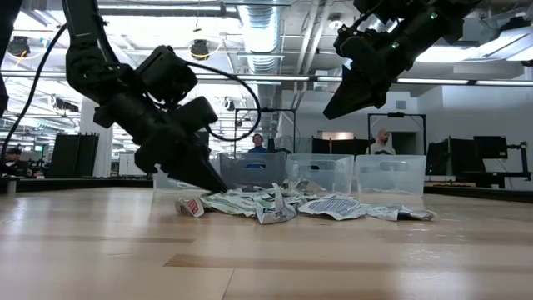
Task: Pick & Place First Aid Supplies
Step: Put the ointment pack into the right transparent bin
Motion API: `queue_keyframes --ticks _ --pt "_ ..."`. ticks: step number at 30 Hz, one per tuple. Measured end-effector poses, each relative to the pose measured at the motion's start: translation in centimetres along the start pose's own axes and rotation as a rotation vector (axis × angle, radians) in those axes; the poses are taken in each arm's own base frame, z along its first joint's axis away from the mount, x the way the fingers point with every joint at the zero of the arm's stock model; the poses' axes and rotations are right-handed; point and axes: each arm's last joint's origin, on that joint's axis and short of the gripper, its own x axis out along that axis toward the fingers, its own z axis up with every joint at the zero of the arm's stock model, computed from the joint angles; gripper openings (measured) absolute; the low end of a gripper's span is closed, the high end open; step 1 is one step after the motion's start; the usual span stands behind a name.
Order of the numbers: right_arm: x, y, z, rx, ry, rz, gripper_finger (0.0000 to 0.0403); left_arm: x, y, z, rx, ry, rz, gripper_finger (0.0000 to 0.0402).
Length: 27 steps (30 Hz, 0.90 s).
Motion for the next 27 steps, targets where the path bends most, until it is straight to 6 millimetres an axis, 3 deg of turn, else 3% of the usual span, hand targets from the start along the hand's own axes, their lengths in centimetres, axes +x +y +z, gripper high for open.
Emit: queue_keyframes --ticks 4,9,15,27 --pt "0.0 0.0 0.0 0.001 -0.002 0.000 0.0088 -0.7 0.1 0.9 0.005 -0.044 0.012 0.0007" --pt "0.0 0.0 0.2 0.007 -0.020 0.005 0.0088 -1.9 0.5 2.4 0.014 -0.108 0.073 0.0011" --pt "0.0 0.0 0.2 0.009 -0.024 0.004 0.0088 -2.2 0.6 2.2 -0.007 -0.068 0.077 0.0008" --pt "0.0 0.0 0.2 0.008 -0.023 0.008 0.0088 -1.1 0.2 0.9 -0.065 0.001 0.057 0.0100"
